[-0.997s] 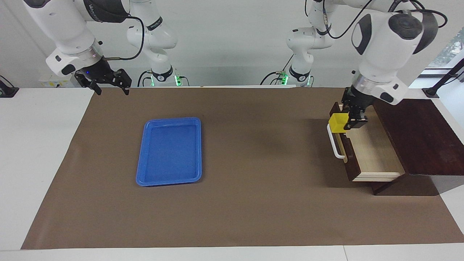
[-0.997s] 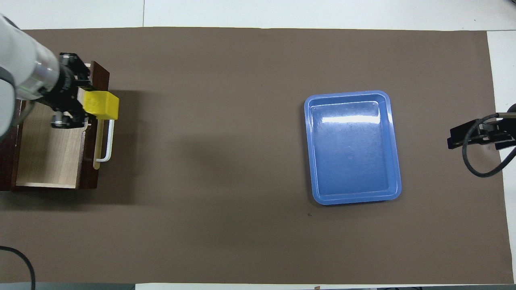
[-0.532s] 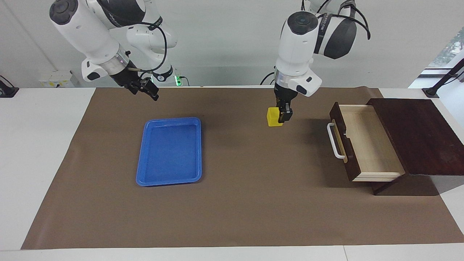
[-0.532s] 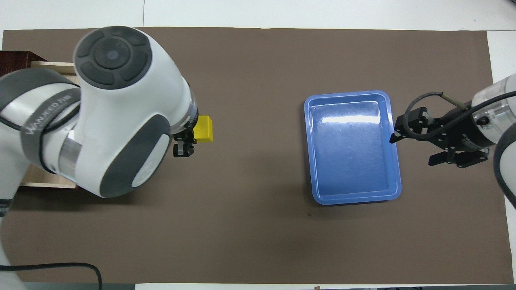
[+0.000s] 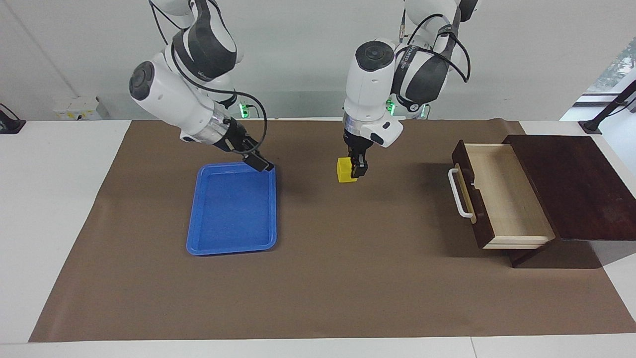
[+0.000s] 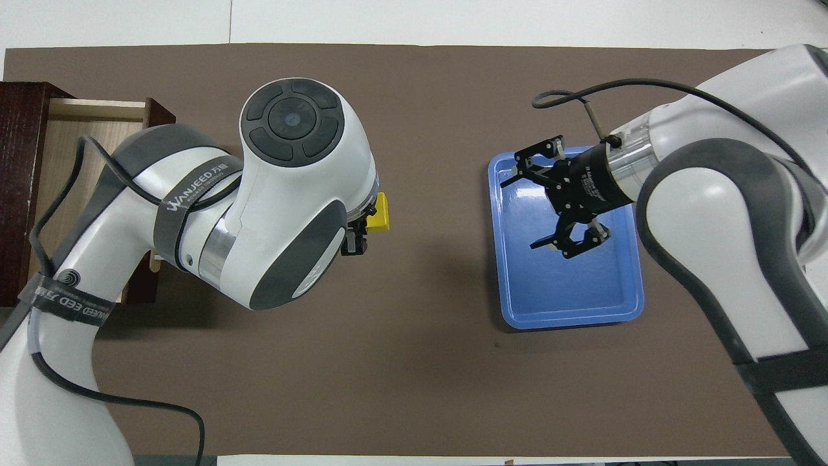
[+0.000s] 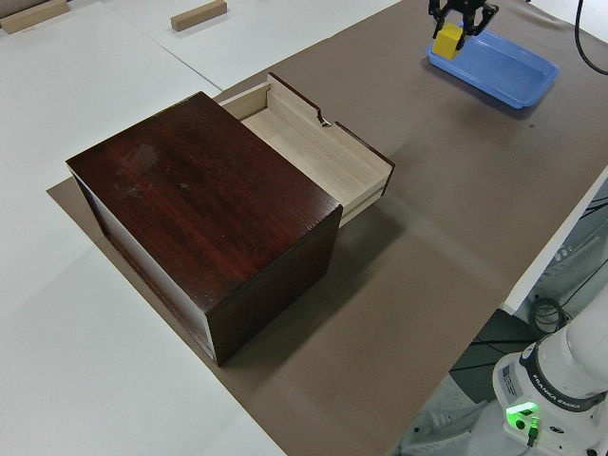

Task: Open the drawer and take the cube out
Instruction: 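Close the right gripper on the cube held by the left gripper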

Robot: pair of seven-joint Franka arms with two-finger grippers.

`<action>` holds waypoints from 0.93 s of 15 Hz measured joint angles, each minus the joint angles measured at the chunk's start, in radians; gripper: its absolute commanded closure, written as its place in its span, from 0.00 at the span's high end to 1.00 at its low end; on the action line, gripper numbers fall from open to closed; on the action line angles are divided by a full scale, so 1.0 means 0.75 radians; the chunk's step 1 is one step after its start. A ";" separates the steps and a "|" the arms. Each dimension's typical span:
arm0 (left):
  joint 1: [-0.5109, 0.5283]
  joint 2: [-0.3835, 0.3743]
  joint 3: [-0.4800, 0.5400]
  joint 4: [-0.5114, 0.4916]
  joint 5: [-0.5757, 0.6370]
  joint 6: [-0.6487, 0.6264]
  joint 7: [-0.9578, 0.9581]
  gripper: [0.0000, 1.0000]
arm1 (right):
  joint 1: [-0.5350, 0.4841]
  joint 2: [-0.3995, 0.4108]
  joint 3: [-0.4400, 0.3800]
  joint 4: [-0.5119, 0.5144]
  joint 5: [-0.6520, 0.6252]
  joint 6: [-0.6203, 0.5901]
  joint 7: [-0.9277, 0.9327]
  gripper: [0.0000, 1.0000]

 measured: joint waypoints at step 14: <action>-0.002 0.000 -0.002 -0.003 -0.006 0.012 -0.004 0.00 | 0.230 0.130 0.001 -0.122 0.338 0.376 0.153 1.00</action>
